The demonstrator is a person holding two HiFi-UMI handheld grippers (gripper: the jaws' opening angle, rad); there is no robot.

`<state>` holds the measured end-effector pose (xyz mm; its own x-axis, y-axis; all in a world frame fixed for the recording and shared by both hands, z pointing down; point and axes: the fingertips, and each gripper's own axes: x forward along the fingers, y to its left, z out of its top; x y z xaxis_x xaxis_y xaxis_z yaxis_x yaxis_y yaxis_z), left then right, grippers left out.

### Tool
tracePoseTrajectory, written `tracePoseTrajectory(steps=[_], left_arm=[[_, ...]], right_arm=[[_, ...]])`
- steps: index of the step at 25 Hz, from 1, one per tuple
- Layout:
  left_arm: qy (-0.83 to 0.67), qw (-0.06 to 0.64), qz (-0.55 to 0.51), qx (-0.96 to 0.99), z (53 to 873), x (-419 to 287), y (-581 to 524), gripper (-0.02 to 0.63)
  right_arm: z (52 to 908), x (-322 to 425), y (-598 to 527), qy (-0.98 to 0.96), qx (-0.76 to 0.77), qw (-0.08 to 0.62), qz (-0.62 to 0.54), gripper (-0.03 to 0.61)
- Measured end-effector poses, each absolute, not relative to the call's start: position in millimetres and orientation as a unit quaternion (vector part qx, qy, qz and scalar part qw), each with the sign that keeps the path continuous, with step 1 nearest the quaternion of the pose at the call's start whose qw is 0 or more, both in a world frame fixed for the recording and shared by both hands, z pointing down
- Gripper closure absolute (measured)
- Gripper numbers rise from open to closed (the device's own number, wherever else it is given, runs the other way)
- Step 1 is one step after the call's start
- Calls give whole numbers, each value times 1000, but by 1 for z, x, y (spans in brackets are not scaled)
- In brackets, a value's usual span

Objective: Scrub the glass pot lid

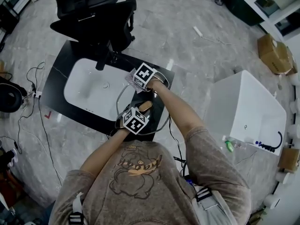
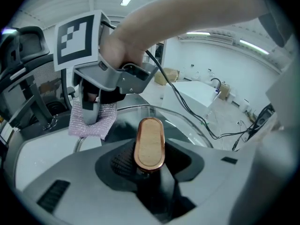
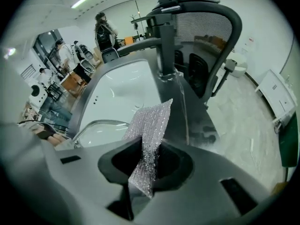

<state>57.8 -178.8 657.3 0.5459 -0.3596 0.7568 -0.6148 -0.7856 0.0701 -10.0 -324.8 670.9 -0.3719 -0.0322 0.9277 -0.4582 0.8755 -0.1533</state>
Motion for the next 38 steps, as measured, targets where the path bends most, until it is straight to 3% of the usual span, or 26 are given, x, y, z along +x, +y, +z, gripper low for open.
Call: tracePoseTrajectory(steps=[10,22,38], left_arm=[[-288,163,379,864,655,56,-178,431],[-286,164,379,865,656,57,-178,431],[-284,162,375,868,657,55,-180,431]], right_arm=[[669,-79,-270,-834,10,522,177,483],[671,-106,-206,-811,-161,547,127,483],[670,-110,-185,-815,-183,532,137,483]])
